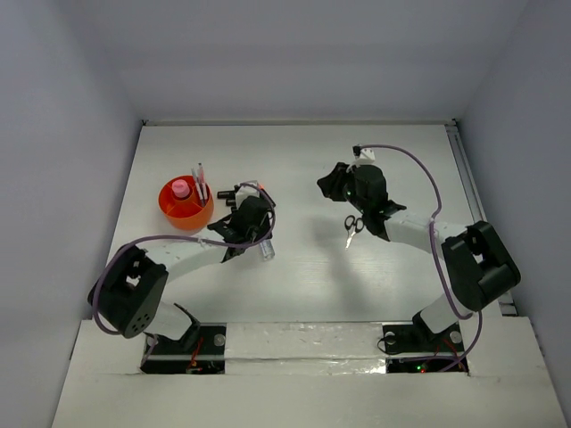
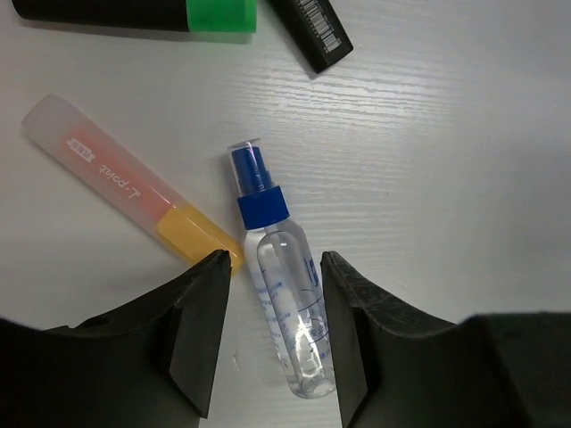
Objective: Sort the stationery into containers
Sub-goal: Pick up the stationery from the center of the board.
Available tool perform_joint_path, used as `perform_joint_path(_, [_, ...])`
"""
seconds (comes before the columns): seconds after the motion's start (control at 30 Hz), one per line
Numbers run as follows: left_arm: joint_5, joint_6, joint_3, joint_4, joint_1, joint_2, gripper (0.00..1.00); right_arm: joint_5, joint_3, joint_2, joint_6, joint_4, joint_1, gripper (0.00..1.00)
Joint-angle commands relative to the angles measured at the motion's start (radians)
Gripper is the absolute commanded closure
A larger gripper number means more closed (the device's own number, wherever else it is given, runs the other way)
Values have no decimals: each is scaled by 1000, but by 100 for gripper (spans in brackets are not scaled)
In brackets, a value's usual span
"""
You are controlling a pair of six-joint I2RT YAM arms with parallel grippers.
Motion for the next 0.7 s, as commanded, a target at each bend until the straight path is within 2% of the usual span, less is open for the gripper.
perform_joint_path(0.0, [-12,-1,23,62,-8,18,59,-55,-5,-13,-12,24,-7,65])
perform_joint_path(0.33, [-66,55,112,56,-8,163,64,-90,-26,-10,-2,64,-7,65])
perform_joint_path(0.53, [-49,69,153,61,-8,248,71,-90,-39,-28,-4,65,-7,65])
perform_joint_path(0.67, [-28,68,161,73,-8,283,71,-84,-40,-47,-8,56,-7,65])
